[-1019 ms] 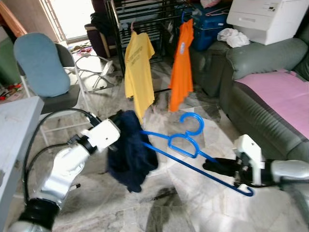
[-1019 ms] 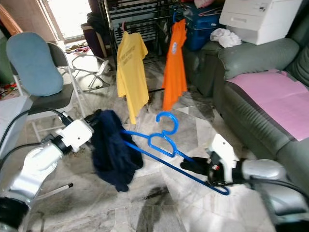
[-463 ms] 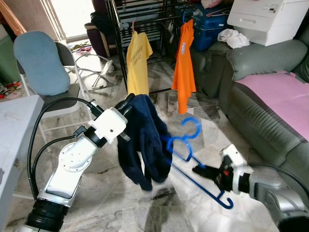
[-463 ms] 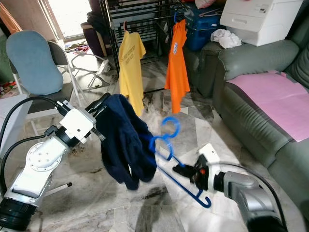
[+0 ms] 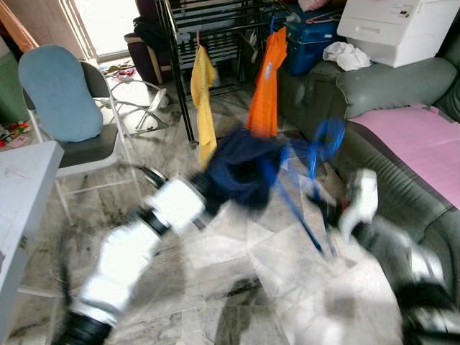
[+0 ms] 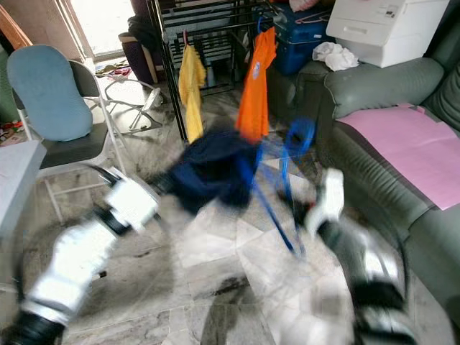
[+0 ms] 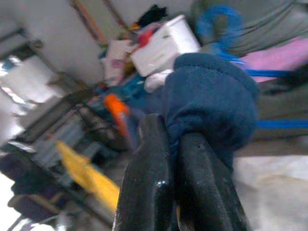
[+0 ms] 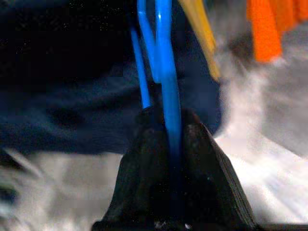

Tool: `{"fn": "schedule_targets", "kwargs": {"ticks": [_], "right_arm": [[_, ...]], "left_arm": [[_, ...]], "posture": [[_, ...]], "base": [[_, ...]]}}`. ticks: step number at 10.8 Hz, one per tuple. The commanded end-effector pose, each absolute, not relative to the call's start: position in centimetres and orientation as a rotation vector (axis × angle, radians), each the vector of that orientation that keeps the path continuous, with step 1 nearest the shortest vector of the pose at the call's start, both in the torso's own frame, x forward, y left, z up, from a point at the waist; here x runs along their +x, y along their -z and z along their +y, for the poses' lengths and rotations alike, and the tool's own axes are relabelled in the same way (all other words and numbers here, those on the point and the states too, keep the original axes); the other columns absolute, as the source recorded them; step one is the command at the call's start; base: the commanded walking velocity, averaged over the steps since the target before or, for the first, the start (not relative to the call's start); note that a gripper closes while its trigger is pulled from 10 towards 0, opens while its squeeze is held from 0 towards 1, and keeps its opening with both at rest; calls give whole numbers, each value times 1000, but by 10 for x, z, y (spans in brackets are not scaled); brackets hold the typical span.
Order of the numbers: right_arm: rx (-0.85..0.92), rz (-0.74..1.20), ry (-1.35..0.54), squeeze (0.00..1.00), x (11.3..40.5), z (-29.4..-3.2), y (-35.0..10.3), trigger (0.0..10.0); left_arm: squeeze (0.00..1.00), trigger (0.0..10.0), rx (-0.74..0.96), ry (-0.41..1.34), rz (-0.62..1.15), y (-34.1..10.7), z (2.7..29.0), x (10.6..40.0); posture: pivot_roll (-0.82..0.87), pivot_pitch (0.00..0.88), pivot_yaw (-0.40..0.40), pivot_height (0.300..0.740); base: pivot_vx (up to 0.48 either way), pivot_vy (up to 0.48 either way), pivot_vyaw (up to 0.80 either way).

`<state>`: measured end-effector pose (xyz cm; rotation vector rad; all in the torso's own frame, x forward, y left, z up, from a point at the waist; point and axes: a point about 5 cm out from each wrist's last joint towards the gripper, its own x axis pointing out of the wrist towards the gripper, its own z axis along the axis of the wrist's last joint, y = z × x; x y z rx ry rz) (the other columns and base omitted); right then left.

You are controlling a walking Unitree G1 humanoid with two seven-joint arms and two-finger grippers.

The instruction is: Hang hanger

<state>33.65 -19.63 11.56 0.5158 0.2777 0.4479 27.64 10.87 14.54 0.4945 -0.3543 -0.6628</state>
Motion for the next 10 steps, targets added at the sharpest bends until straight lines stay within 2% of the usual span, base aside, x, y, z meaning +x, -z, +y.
{"fn": "schedule_targets", "kwargs": {"ticks": [1, 3, 4, 5, 7, 8, 10], "right_arm": [[586, 171, -480, 0, 347, -185, -146, 10000], [636, 135, -684, 0, 346, -129, -173, 10000], [609, 153, -769, 0, 339, -116, -176, 10000], [398, 283, -939, 0, 314, -102, -156, 10000], [255, 499, -921, 0, 284, -124, -109, 10000], [137, 630, -881, 0, 261, -151, -78, 10000], [-9, 697, -920, 0, 241, -175, -69, 10000]], "left_arm": [[0, 10000, 508, 704, -326, -135, 100, 274], [0, 10000, 529, 777, -293, -120, 71, 272], [0, 10000, 563, 784, -286, -118, 66, 274], [0, 10000, 561, 752, -308, -123, 63, 278], [0, 10000, 551, 683, -326, -128, 72, 284], [0, 10000, 542, 639, -319, -128, 78, 286], [0, 10000, 589, 580, -328, -129, 84, 292]], "posture": [[-116, 0, 77, 740], [-116, 0, 75, 740], [-116, 0, 71, 740], [-120, 0, 70, 740], [-121, 0, 70, 740], [-131, 0, 75, 740], [-141, 0, 84, 740]], "base": [[0, 0, 0], [0, 0, 0], [0, 0, 0], [0, 0, 0], [0, 0, 0], [0, 0, 0], [0, 0, 0]]}}
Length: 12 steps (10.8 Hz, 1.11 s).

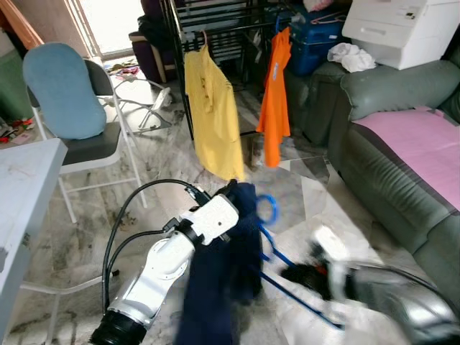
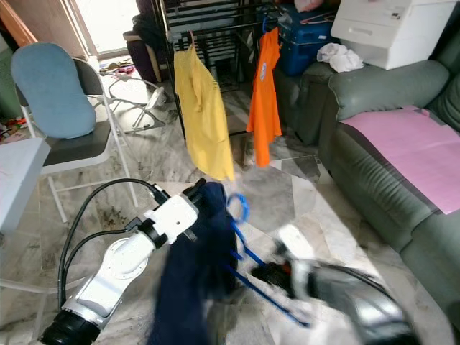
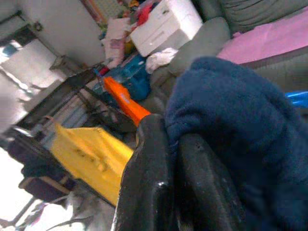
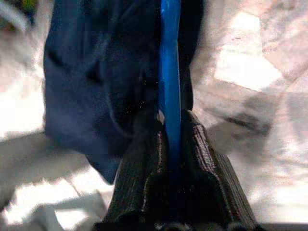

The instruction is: Hang hanger

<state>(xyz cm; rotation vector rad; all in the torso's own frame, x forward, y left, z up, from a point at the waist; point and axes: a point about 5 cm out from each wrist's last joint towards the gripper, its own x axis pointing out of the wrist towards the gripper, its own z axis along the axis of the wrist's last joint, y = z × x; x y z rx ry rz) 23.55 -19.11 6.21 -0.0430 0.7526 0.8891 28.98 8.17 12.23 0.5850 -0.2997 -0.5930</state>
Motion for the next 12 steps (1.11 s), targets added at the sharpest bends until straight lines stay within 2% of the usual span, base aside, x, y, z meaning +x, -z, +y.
{"fn": "schedule_targets", "kwargs": {"ticks": [1, 3, 5, 7, 9, 12], "right_arm": [[-95, 719, -921, 0, 238, -192, -67, 10000], [-115, 715, -941, 0, 240, -203, -72, 10000], [-130, 641, -1081, 0, 233, -208, -92, 10000], [-127, 587, -1088, 0, 239, -216, -106, 10000], [-152, 618, -1043, 0, 242, -229, -102, 10000], [-151, 710, -880, 0, 245, -246, -77, 10000]], "left_arm": [[0, 10000, 601, 545, -337, -132, 88, 297], [0, 10000, 631, 494, -341, -136, 96, 304], [0, 10000, 687, 431, -287, -130, 114, 311], [0, 10000, 718, 412, -264, -127, 122, 315], [0, 10000, 728, 385, -277, -131, 127, 318], [0, 10000, 721, 329, -325, -142, 138, 317]], "posture": [[-145, 0, 86, 740], [-139, 0, 85, 740], [-140, 0, 90, 740], [-141, 0, 93, 740], [-141, 0, 93, 740], [-132, 0, 85, 740]], "base": [[0, 0, 0], [0, 0, 0], [0, 0, 0], [0, 0, 0], [0, 0, 0], [0, 0, 0]]}}
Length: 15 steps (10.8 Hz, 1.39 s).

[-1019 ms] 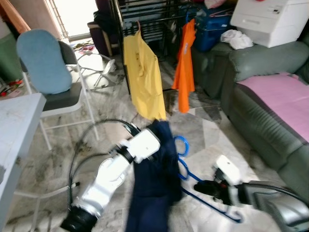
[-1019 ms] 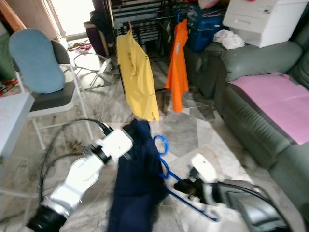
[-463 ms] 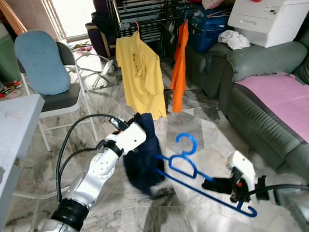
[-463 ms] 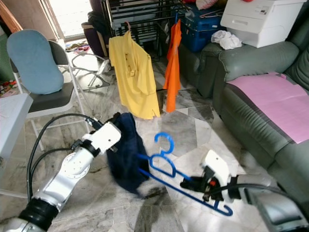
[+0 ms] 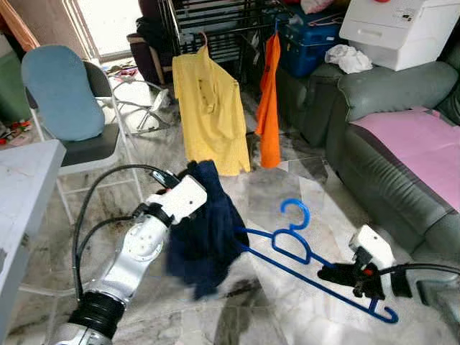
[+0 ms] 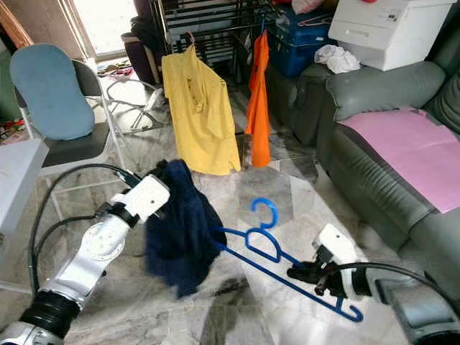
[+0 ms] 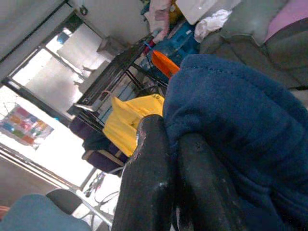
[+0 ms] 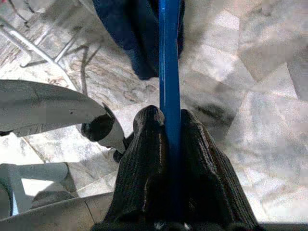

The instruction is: Hang hanger

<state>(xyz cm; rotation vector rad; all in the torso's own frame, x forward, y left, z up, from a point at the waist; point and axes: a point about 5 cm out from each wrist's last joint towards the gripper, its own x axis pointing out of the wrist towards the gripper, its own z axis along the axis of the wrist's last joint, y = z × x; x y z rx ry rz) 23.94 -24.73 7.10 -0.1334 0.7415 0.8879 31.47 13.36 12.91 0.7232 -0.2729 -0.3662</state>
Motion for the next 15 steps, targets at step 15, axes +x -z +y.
{"fn": "schedule_targets", "kwargs": {"ticks": [15], "right_arm": [[250, 546, -793, 0, 284, -195, -80, 10000]], "left_arm": [[0, 10000, 835, 573, -462, -139, 89, 298]], "posture": [[-124, 0, 78, 740]], "base": [[0, 0, 0]]}}
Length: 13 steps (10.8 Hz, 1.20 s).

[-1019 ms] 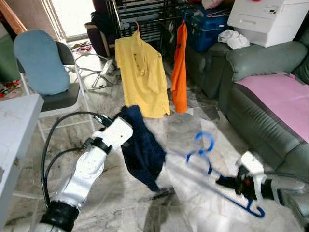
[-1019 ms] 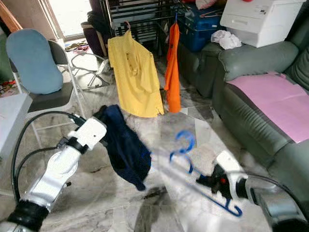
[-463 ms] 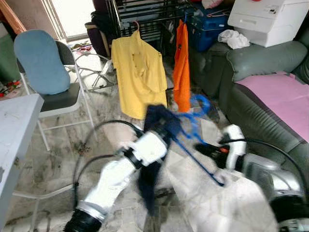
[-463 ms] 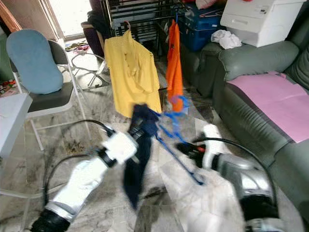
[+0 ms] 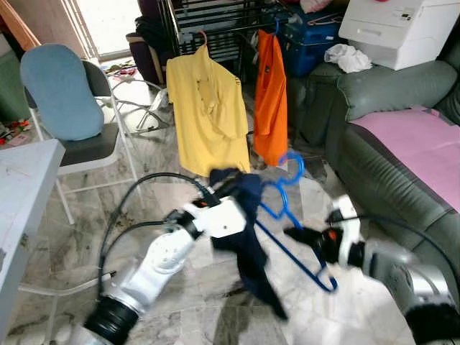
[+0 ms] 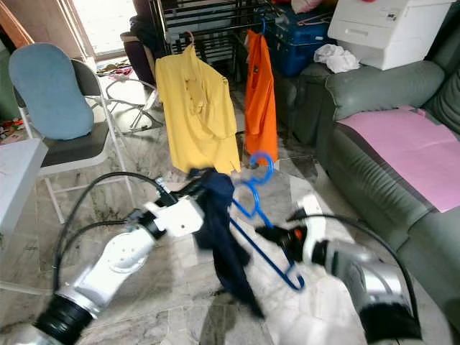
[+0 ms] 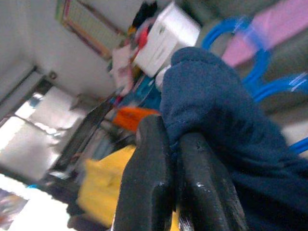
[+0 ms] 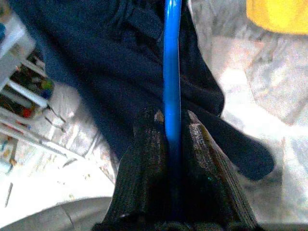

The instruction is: Hang hanger

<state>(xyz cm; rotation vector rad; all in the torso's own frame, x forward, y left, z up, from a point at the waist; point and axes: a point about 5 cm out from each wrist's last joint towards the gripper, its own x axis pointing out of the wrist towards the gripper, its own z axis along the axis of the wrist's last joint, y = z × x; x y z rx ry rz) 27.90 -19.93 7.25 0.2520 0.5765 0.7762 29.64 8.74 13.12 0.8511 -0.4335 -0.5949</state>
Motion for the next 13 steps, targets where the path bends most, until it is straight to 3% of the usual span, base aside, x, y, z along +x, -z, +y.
{"fn": "schedule_targets", "kwargs": {"ticks": [1, 3, 8, 11, 13], "right_arm": [[204, 579, -834, 0, 275, -196, -74, 10000], [119, 603, -928, 0, 261, -199, -72, 10000], [103, 606, -1124, 0, 241, -194, -81, 10000], [36, 630, -1111, 0, 241, -202, -79, 10000], [0, 628, -1068, 0, 245, -201, -73, 10000]], "left_arm": [[0, 10000, 946, 504, -406, -134, 104, 308], [0, 10000, 1017, 449, -373, -134, 118, 316], [0, 10000, 1078, 459, -391, -128, 117, 314], [0, 10000, 1129, 686, -274, -111, 128, 306], [0, 10000, 1104, 722, -320, -119, 130, 303]], "posture": [[-124, 0, 80, 740], [-125, 0, 84, 740], [-123, 0, 87, 740], [-126, 0, 90, 740], [-125, 0, 92, 740]], "base": [[0, 0, 0], [0, 0, 0], [0, 0, 0], [0, 0, 0], [0, 0, 0]]}}
